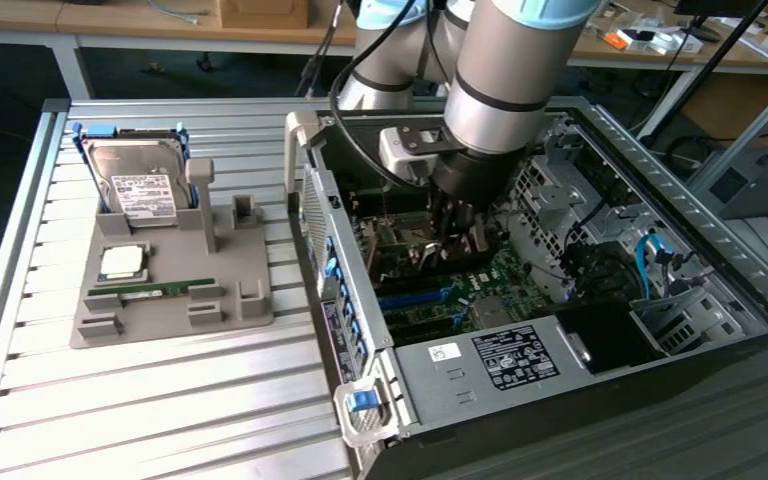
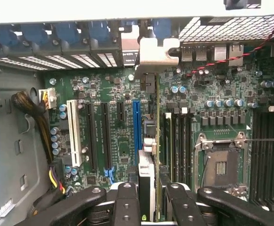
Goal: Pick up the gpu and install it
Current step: 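Insert the gpu into the slot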
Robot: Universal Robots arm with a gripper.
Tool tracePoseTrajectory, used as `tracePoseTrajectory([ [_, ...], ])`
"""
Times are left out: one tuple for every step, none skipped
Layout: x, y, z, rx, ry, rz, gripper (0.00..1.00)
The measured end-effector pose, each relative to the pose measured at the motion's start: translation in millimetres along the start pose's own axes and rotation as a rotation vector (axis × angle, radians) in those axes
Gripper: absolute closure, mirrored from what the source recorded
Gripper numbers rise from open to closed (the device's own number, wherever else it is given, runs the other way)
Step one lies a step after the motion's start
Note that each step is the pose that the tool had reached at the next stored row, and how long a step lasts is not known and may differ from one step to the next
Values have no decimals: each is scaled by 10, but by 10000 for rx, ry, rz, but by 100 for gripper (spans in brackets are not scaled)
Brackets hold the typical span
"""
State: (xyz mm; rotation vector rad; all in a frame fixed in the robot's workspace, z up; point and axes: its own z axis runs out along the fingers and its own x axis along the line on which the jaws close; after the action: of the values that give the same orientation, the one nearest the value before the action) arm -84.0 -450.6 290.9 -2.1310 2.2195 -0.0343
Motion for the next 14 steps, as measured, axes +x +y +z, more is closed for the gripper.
tracePoseTrajectory([
  [1, 4, 13, 0, 0, 0, 73],
  [1, 6, 24, 0, 0, -1, 73],
  [1, 10, 34, 0, -1, -1, 73],
  [2, 15, 42, 0, 0, 0, 73],
  [5, 18, 48, -1, 2, 0, 73],
  [13, 21, 51, -2, 3, -2, 73],
  [25, 26, 56, 0, 0, -1, 73],
  [33, 30, 58, 0, -1, 0, 73],
  [41, 35, 62, 0, 0, 0, 73],
  [46, 38, 64, 0, 0, -1, 73],
  [53, 49, 71, 1, -1, 0, 73],
  [57, 59, 77, 1, -1, 0, 73],
  [60, 70, 84, 0, 4, 0, 73],
  [65, 85, 91, -1, 11, -1, 73],
])
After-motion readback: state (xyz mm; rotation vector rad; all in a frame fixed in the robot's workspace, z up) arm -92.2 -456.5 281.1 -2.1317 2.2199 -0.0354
